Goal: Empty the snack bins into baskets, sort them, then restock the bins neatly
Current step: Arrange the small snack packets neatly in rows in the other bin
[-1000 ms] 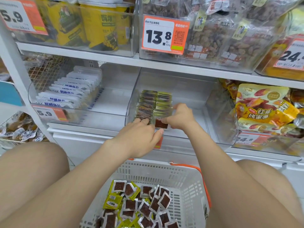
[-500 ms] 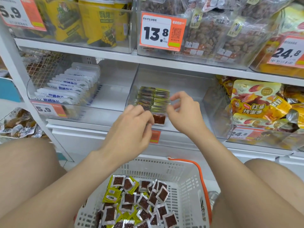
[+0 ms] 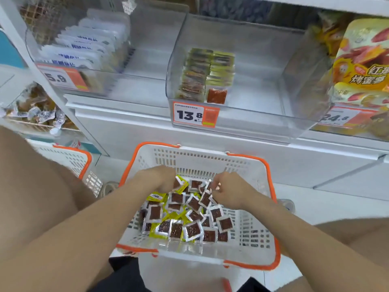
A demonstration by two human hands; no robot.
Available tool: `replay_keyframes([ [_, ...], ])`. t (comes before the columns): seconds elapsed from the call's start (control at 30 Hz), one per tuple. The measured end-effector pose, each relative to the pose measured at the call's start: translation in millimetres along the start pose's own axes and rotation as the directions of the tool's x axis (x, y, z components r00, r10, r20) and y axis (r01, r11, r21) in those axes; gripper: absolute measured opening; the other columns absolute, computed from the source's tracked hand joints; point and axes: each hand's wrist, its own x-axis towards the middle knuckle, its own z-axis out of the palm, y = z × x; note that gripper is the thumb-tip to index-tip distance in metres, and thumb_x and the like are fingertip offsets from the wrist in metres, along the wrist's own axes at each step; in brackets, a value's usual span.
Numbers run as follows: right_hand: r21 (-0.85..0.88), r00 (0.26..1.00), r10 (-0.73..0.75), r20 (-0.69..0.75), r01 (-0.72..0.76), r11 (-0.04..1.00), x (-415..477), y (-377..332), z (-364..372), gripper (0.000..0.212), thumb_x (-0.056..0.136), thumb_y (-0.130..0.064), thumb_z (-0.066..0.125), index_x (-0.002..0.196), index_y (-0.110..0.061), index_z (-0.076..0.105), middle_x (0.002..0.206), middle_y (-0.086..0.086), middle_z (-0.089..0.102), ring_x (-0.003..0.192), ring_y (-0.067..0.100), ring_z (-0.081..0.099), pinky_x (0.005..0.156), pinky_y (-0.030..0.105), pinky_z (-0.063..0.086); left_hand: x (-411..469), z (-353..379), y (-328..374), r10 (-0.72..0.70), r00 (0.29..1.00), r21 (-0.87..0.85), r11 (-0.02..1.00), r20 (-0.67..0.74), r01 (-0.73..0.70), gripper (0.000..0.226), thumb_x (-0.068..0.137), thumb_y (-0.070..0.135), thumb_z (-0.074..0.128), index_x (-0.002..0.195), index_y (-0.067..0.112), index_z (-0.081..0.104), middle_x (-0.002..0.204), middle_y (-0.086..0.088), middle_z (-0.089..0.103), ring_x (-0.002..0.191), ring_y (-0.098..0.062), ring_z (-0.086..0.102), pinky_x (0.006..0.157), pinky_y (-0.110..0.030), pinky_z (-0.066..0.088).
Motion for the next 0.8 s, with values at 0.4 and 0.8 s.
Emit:
replay_keyframes([
  [0.4,-0.090,0.939,0.315,0.136,-0.305,0.948,98,86,97,0.033,0.101,-0.024,0.054,0.131,-0.011,0.054,0.125,0.015,0.064,0.112,0.036,0.064,0.095,0.047,0.056,110,119,-23,-0.099,0.981,-0.336,0.941,-0.167,0.038,0.062,0.091,-0.001,0.059,0.149,0.016,0.047,0.149,-0.014,0.046,0.138,-0.035,0.047,0.107,-0.047,0.046],
  [0.8,-0.079,0.969,0.247,-0.001,-0.246,0.966,148,98,165,0.126,0.069,-0.056,0.090,0.158,-0.017,0.010,0.151,0.012,0.034,0.140,0.043,0.034,0.115,0.052,0.036,147,152,18,0.063,0.987,-0.435,0.892,-0.149,-0.123,0.058,0.099,0.001,0.052,0.154,0.016,0.042,0.157,-0.010,0.041,0.153,-0.030,0.030,0.118,-0.045,0.039],
])
